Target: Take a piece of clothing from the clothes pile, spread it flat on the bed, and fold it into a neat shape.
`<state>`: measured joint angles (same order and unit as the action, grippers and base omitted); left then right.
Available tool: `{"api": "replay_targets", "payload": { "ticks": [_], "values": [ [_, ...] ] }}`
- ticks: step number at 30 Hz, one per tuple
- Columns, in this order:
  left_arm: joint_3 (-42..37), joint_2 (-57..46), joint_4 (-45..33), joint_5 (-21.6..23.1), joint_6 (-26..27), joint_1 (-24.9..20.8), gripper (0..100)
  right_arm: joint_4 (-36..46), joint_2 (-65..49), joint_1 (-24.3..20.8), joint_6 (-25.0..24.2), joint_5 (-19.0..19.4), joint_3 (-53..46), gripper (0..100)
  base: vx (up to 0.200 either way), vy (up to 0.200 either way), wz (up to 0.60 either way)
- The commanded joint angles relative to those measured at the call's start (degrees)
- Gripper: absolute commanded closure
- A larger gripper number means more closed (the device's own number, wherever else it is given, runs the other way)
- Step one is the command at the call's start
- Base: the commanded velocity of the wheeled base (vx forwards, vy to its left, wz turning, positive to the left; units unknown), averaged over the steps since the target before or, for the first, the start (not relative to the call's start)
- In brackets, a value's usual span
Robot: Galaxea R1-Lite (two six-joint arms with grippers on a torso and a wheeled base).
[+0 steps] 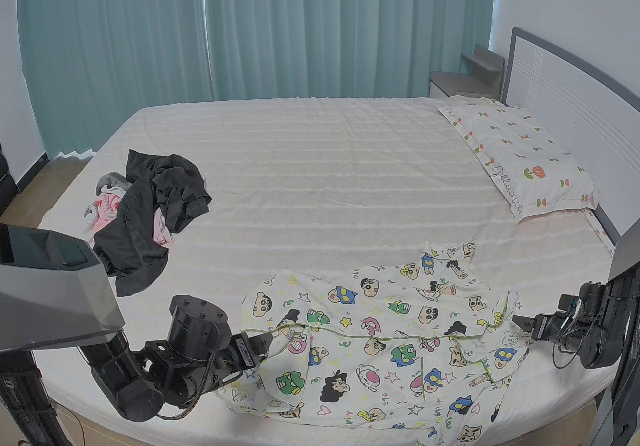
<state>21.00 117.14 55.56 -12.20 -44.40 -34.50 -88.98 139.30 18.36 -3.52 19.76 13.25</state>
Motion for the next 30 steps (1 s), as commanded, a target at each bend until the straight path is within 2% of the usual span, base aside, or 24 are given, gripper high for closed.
{"api": "replay_targets", "payload": {
  "ticks": [1, 6, 12, 20, 30],
  "values": [
    [1.1, 3.3, -0.5, 5.5, 0.1, -3.4, 0, -1.0, -0.1, 0.0, 0.0, 0.1, 0.0, 0, 0.0, 0.0, 0.0],
    [1.1, 9.4, -0.3, 5.5, 1.0, -5.2, 0, -1.0, -0.1, 0.0, 0.0, 0.8, 0.0, 0, 0.0, 0.0, 0.0],
    [0.1, 14.2, 1.2, 5.1, 5.9, -6.2, 0, -1.0, -0.1, -0.1, 0.1, 0.8, -0.1, 0, 0.0, 0.0, 0.0],
    [2.6, 18.2, 6.0, 4.2, 5.9, -5.8, 0, -1.0, -0.1, -0.1, 0.1, 0.8, -0.2, 0, 0.0, 0.0, 0.0],
    [4.8, 18.5, 5.4, 2.5, 6.0, -5.0, 0, -1.0, -0.2, -0.1, 0.1, 0.8, -0.2, 0, 0.0, 0.0, 0.0]
  ]
}}
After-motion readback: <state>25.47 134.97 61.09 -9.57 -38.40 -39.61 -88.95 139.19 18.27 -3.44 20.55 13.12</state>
